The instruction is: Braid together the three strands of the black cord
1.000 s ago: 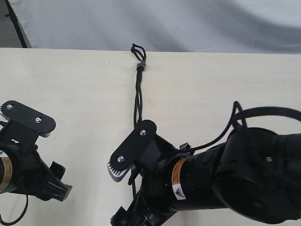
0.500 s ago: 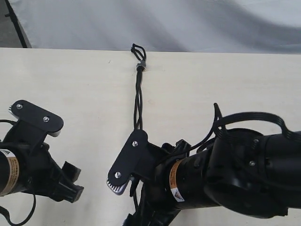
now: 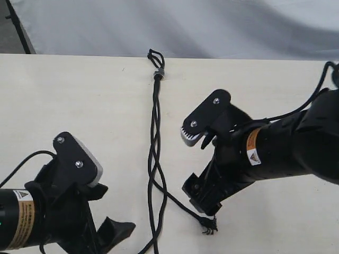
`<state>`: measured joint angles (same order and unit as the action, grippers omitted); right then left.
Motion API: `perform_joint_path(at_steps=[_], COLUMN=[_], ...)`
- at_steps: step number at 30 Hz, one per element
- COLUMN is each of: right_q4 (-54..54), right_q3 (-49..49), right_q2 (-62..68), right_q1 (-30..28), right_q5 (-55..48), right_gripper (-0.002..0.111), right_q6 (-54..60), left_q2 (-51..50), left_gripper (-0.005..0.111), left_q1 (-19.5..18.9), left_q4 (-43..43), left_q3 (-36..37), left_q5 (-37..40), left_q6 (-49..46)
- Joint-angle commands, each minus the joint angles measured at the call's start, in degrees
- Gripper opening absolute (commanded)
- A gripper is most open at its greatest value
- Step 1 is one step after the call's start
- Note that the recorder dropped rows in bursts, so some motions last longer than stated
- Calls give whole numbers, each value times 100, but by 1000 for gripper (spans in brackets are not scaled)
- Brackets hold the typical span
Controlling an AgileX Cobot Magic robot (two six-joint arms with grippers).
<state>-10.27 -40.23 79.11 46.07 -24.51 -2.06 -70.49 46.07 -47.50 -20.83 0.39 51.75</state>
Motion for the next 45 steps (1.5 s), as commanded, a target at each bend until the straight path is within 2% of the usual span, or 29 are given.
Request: perform_joint_path(at_steps=[1,8,15,18,21,27,31,35,45], right_q4=[-56,-56,-56,-56,-56,-56,-56,-56,-41], right_q3=[-32,98,230,230,230,230,230,230,230], right_q2=[-417,-534,-534,-534,-534,-534,-534,-534,-534], right_q1=[-202,-206,-206,-206,-206,-206,-206,-206,-206], right_q5=[-63,-250,-293,-281,-269,-283,-295,-332,-504], right_gripper=[105,105,105,105,105,105,105,105,105], right_q6=[-34,-34,-46,-46,-46,-46,-34,-34,-51], left_q2=[-206,-1218,-2088,-2208,-2222,-2222,-2222,-2222,-2222], left_gripper=[72,72,72,67,51,0,0,0,0], left_q1=[424,444,444,444,444,444,444,444,444], left_q4=[-21,-21,-21,-21,-21,-21,72,189,179], left_q3=[38,5,-375,-376,-376,-376,-364,-364,-364], left_q5=[-358,-487,-551,-625,-430,984,1847,1862,1263], left_q6=[-144,-327,-374,-386,-386,-345,-249,-6,99])
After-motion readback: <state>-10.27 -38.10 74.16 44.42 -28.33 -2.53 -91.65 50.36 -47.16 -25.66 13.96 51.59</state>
